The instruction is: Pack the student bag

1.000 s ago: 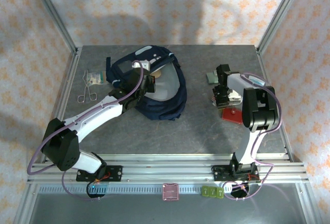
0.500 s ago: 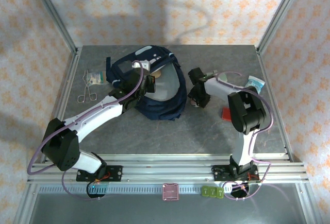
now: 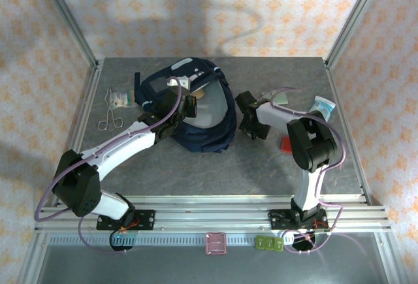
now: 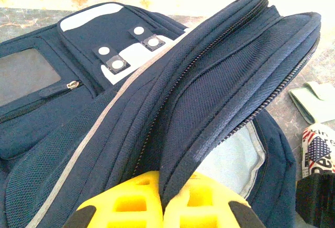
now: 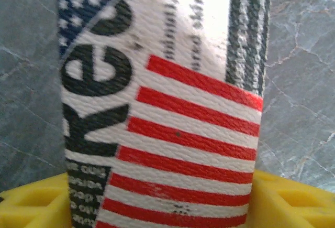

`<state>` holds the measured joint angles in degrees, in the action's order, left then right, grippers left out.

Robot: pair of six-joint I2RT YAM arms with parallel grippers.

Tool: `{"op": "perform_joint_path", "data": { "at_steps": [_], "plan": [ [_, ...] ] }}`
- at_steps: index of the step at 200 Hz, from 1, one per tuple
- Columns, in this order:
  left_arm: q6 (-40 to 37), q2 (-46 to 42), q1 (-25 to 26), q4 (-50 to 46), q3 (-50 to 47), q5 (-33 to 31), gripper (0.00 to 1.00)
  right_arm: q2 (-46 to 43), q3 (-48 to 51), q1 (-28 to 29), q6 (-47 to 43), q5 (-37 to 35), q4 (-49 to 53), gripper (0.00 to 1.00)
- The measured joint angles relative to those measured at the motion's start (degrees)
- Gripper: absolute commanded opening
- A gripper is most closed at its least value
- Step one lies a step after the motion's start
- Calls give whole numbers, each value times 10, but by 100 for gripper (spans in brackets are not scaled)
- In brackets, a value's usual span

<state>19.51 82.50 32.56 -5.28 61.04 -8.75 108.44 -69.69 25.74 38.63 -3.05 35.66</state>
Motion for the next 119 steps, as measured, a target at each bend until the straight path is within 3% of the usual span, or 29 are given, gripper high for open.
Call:
{"op": "perform_joint_path", "data": {
  "at_steps": [26, 38, 52, 119],
  "plan": [
    [0, 0, 0, 0, 0, 0, 0, -11, 16, 0, 1, 0, -10, 58],
    [0, 0, 0, 0, 0, 0, 0, -18, 25, 0, -3, 0, -15, 43],
    [0, 0, 0, 0, 0, 0, 0, -27, 34, 0, -3, 2, -19, 34],
    [0, -5, 0, 0, 0, -3, 0, -131, 65, 19, -57, 4, -15, 27]
  ]
}}
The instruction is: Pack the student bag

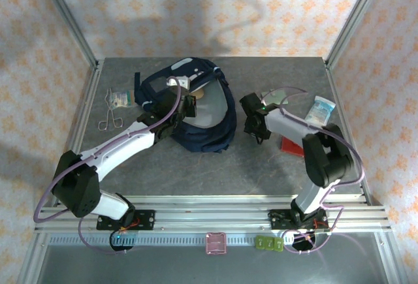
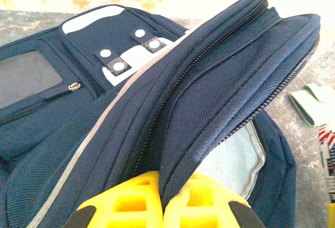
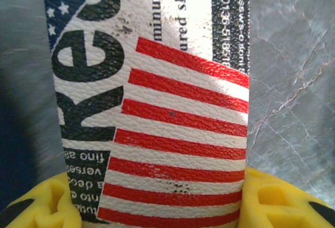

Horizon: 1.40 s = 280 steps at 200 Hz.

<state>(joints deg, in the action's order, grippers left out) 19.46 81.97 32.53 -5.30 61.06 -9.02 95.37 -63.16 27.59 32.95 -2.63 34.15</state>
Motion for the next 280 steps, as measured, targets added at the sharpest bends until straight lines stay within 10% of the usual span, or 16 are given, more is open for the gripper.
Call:
{"op": "perform_joint_path", "data": {
  "at_steps": [50, 122, 193, 280],
  "plan": [
    [-3, 0, -7, -19, 34, 1, 0, -83, 0, 105, -96, 37, -56, 27],
    [0, -4, -19, -35, 45, 15, 0, 59, -89, 166, -249, 106, -89, 33],
    [11, -11, -19, -40, 43, 24, 0, 146, -210, 166, -324, 71, -103, 77],
    [17, -14, -19, -38, 31, 28, 0, 37, -82, 141, -249, 84, -163, 66]
  ]
}}
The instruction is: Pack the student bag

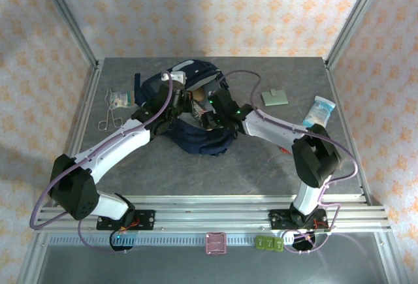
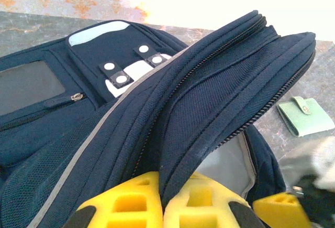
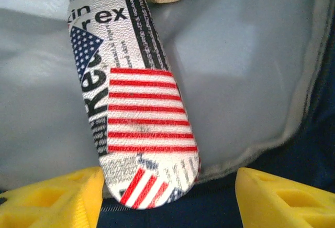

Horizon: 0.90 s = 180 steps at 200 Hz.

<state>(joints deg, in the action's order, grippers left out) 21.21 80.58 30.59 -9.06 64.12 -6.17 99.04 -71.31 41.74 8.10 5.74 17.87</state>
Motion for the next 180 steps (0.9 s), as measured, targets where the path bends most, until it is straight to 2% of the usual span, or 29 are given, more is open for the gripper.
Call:
{"op": "perform_joint_path", "data": {
  "at_steps": [27, 54, 119, 155, 180],
  "plan": [
    [3, -2, 0, 6, -6, 4, 0, -34, 69, -1, 62, 44, -42, 68],
    [5, -2, 0, 7, -8, 13, 0, -29, 109, -5, 112, 79, -92, 65],
    [14, -2, 1, 7, -10, 15, 0, 73, 64, -40, 179, 149, -176, 63],
    [18, -2, 4, 10, -14, 18, 0, 89, 51, -40, 199, 165, -209, 55],
    [19, -2, 9, 12, -17, 19, 0, 94, 47, -40, 212, 181, -252, 42]
  ]
}}
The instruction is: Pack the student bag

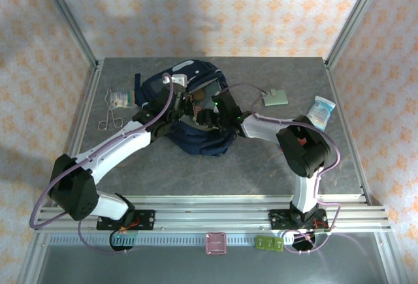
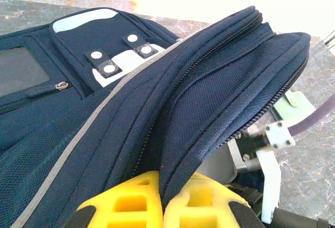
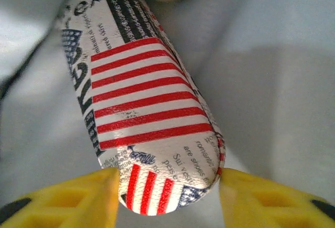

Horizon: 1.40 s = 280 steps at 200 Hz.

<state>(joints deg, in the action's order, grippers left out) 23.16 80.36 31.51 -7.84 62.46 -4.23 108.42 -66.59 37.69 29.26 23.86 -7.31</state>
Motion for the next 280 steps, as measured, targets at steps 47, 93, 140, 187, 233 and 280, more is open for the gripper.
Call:
{"op": "perform_joint_path", "data": {
  "at_steps": [47, 93, 140, 187, 233, 280],
  "plan": [
    [10, 0, 4, 6, -3, 7, 0, 75, -74, 0, 28, 46, -61, 38],
    [19, 0, 9, 15, -8, 8, 0, 116, -96, 0, 52, 76, -106, 41],
    [30, 2, 12, 22, -8, 11, 0, 10, 3, -2, 12, -9, -43, 69],
    [59, 58, 34, 31, 17, 8, 0, -232, 140, -10, -16, -158, 41, 68],
    [101, 163, 64, 35, 106, 10, 16, -346, 223, -10, 8, -257, 68, 66],
    [136, 195, 75, 61, 144, 41, 49, -396, 265, -10, 29, -275, 79, 62]
  ]
}}
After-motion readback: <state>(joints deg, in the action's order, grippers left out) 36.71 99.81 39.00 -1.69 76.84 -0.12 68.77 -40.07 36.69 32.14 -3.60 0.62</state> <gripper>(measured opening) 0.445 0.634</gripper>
